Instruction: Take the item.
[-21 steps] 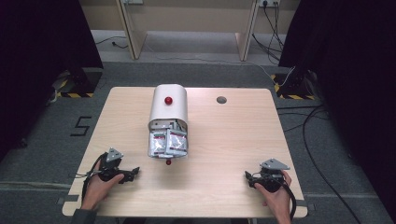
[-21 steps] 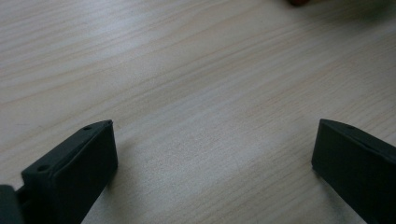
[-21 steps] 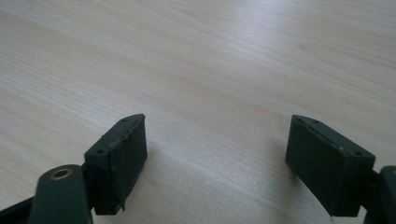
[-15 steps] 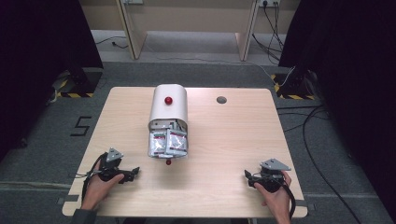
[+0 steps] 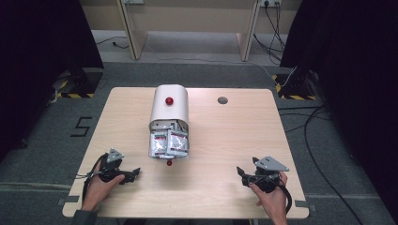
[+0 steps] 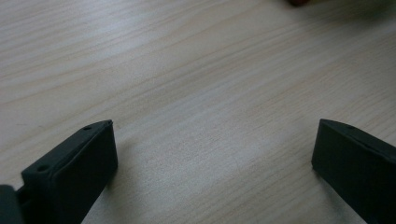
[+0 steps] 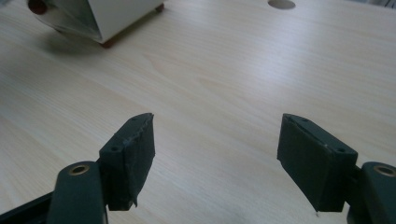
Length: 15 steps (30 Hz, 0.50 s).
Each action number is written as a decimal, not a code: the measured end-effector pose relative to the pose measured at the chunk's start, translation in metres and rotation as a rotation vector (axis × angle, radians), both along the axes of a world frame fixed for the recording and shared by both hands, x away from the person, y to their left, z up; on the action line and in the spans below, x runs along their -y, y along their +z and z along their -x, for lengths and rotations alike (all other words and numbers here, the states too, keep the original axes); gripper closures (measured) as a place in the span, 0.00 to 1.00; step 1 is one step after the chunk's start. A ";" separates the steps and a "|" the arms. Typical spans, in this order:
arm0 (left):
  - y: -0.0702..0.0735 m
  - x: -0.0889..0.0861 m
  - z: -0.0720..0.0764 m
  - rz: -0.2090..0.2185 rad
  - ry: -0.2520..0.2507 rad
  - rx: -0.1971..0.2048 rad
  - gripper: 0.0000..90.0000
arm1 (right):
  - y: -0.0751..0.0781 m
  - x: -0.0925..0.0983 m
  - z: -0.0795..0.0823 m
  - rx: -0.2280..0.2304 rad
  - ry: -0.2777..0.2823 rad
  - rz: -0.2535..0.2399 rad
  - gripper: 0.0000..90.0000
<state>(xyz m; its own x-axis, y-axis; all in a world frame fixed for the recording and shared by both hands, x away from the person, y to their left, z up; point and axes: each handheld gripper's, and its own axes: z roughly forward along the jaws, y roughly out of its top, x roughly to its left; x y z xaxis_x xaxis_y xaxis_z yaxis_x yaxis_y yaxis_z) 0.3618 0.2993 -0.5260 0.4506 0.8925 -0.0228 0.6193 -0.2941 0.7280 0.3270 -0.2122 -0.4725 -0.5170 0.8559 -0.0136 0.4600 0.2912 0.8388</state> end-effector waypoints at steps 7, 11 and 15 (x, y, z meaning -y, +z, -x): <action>0.000 0.000 -0.001 0.000 -0.002 0.001 0.00 | 0.023 -0.018 0.003 0.050 0.047 -0.006 0.34; 0.000 0.000 -0.001 0.000 -0.003 0.000 0.00 | 0.032 -0.029 0.003 0.068 0.072 -0.009 0.36; 0.000 0.000 -0.001 0.000 -0.003 0.000 0.00 | 0.037 -0.040 -0.001 0.077 0.094 -0.015 0.37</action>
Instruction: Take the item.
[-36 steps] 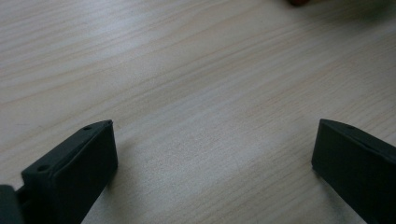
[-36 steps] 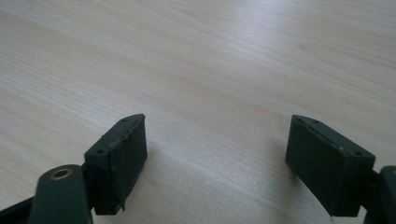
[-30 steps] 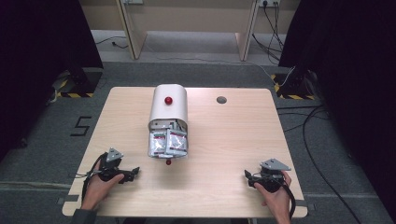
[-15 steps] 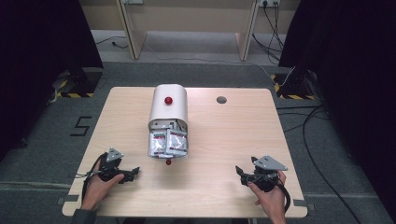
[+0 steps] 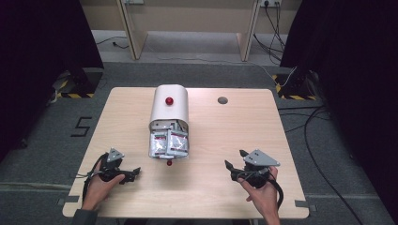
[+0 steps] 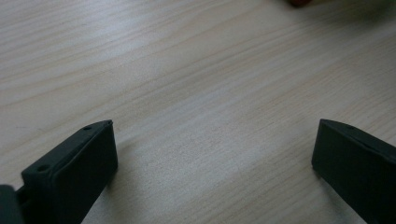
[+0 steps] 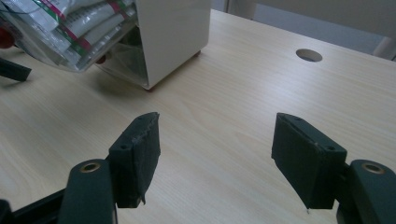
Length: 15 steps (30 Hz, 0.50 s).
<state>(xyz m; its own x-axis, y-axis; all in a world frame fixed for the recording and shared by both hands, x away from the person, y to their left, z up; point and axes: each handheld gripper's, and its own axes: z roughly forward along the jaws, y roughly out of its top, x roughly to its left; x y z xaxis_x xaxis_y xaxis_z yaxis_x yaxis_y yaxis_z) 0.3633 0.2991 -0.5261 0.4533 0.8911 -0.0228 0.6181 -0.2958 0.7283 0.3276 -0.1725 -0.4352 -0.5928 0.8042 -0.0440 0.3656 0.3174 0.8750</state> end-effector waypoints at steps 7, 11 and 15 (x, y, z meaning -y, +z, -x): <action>0.000 0.000 0.000 0.000 0.000 0.000 0.00 | 0.006 -0.010 -0.005 0.006 0.017 -0.004 0.39; 0.000 0.000 0.000 0.000 0.000 0.000 0.00 | 0.009 -0.018 -0.008 0.013 0.033 -0.003 0.39; 0.000 0.000 0.000 -0.004 -0.002 0.000 0.00 | 0.013 -0.027 -0.010 0.020 0.049 0.004 0.39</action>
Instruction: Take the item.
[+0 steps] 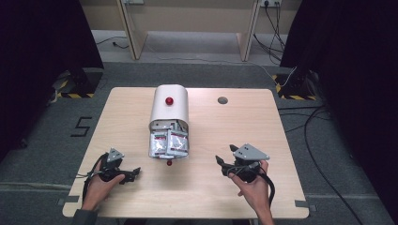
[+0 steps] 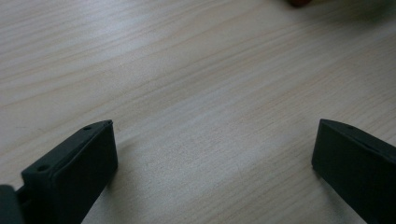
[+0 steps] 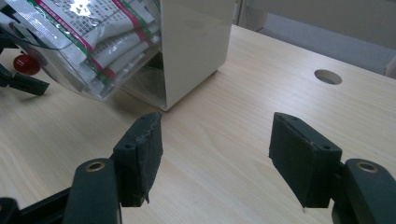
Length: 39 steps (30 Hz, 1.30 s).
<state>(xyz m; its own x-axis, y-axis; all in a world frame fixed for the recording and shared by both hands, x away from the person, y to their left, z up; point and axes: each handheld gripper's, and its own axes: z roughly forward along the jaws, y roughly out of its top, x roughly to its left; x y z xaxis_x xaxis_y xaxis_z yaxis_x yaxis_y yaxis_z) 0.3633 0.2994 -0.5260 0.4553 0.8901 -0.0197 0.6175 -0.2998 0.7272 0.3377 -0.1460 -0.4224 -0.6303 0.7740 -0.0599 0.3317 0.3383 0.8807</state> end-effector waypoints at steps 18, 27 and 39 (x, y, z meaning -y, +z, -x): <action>0.000 0.000 0.000 0.003 0.001 0.001 0.00 | 0.013 -0.024 -0.005 0.021 0.057 -0.010 0.41; 0.000 0.000 0.000 0.002 0.001 0.001 0.00 | 0.018 -0.034 -0.007 0.030 0.080 -0.014 0.42; 0.000 0.000 0.000 0.002 0.001 0.001 0.00 | 0.023 -0.038 -0.007 0.046 0.087 -0.019 0.44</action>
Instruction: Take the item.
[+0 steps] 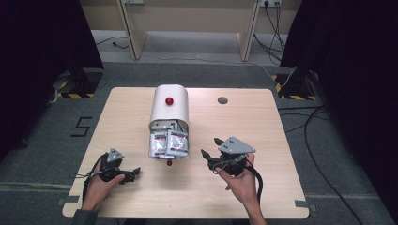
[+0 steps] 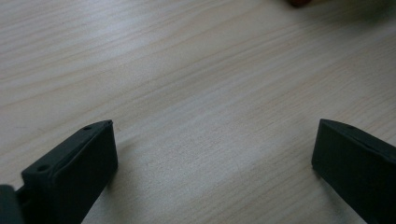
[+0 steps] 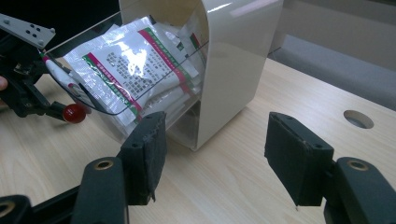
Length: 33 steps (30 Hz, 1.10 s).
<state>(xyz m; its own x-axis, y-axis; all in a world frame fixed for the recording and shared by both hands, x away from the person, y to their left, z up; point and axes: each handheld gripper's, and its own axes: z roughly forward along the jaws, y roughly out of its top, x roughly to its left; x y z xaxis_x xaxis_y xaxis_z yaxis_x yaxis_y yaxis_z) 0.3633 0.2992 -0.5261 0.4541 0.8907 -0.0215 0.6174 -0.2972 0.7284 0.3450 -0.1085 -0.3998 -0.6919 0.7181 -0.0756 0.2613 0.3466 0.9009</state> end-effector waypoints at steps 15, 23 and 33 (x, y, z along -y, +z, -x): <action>0.000 0.000 0.000 0.000 0.000 0.000 0.00 | 0.008 -0.016 0.005 0.015 0.051 -0.017 0.46; 0.000 0.000 0.000 0.000 0.000 0.000 0.00 | 0.013 -0.032 0.007 0.009 0.102 -0.025 0.46; 0.000 0.000 0.000 0.001 0.000 -0.001 0.00 | 0.017 -0.062 0.009 0.019 0.156 0.003 0.46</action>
<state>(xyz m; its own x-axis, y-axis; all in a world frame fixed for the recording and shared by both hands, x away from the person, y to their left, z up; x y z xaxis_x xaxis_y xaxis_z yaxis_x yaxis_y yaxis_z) 0.3633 0.2991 -0.5260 0.4538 0.8908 -0.0222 0.6180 -0.2966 0.7281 0.3363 -0.0469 -0.3827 -0.7936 0.6015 -0.0917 0.1872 0.3847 0.9039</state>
